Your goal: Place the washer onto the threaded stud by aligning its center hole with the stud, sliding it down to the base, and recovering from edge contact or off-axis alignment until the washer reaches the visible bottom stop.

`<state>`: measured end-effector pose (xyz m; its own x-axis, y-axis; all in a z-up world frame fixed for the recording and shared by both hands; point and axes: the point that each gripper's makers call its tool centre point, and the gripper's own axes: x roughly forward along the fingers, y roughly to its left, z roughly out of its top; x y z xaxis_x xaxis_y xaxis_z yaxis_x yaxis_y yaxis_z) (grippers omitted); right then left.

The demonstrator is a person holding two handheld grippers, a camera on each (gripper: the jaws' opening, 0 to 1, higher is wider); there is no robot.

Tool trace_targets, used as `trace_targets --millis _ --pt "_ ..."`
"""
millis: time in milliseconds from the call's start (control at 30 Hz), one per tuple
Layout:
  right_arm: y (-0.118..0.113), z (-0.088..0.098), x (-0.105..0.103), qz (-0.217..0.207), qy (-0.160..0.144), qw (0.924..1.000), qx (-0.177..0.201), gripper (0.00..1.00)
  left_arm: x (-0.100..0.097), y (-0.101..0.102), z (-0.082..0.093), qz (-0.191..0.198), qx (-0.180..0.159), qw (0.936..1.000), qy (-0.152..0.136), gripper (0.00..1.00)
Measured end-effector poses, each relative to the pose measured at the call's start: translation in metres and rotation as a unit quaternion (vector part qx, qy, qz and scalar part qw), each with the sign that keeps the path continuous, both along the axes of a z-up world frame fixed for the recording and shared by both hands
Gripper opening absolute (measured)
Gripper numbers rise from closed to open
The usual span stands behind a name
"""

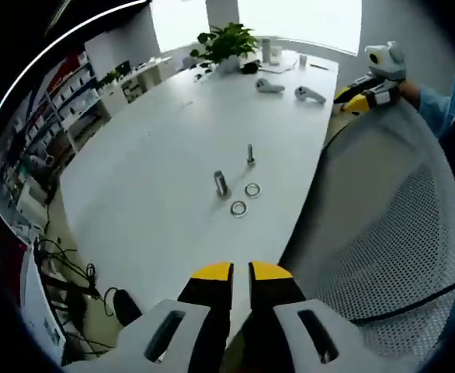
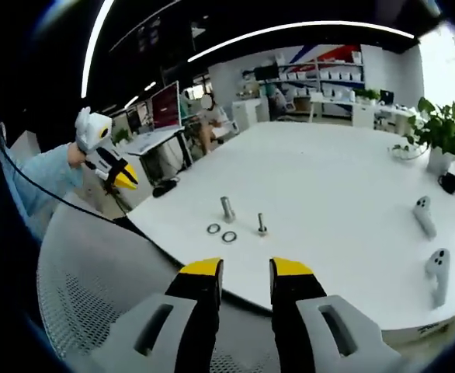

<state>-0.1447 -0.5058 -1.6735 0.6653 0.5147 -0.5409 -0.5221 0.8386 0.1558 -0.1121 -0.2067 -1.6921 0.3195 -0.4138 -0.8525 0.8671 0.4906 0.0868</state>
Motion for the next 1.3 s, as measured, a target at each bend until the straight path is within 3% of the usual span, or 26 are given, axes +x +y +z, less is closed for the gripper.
trace_targets --millis 133,200,267,333,567,867,1167,1300 --pt "-0.003 -0.009 0.002 -0.017 -0.006 0.9994 -0.029 0.26 0.012 -0.011 -0.021 -0.036 0.01 0.999 0.025 0.04" --pt "-0.013 -0.022 0.001 -0.027 0.016 0.9971 -0.069 0.26 0.013 -0.015 -0.032 -0.056 0.019 0.9972 0.045 0.03" --pt "-0.011 -0.018 0.004 -0.023 0.003 0.9977 -0.063 0.26 0.021 -0.021 -0.045 -0.064 0.024 0.9959 0.058 0.03" --pt "-0.014 -0.022 0.003 -0.031 0.014 0.997 -0.07 0.26 0.021 -0.031 -0.054 -0.084 0.029 0.9935 0.072 0.03" --pt "-0.016 -0.028 0.001 -0.03 0.034 0.9962 -0.074 0.26 0.036 -0.061 -0.077 -0.137 0.042 0.9872 0.069 0.11" --pt "-0.018 -0.029 0.001 -0.035 0.036 0.9959 -0.074 0.26 0.051 -0.09 -0.108 -0.172 0.046 0.9822 0.061 0.32" --pt "-0.018 -0.028 0.002 -0.038 0.035 0.9962 -0.07 0.26 0.066 -0.093 -0.133 -0.176 0.07 0.9781 0.087 0.31" --pt "-0.019 -0.028 0.001 -0.04 0.034 0.9962 -0.069 0.26 0.066 -0.099 -0.144 -0.194 0.079 0.9728 0.099 0.31"
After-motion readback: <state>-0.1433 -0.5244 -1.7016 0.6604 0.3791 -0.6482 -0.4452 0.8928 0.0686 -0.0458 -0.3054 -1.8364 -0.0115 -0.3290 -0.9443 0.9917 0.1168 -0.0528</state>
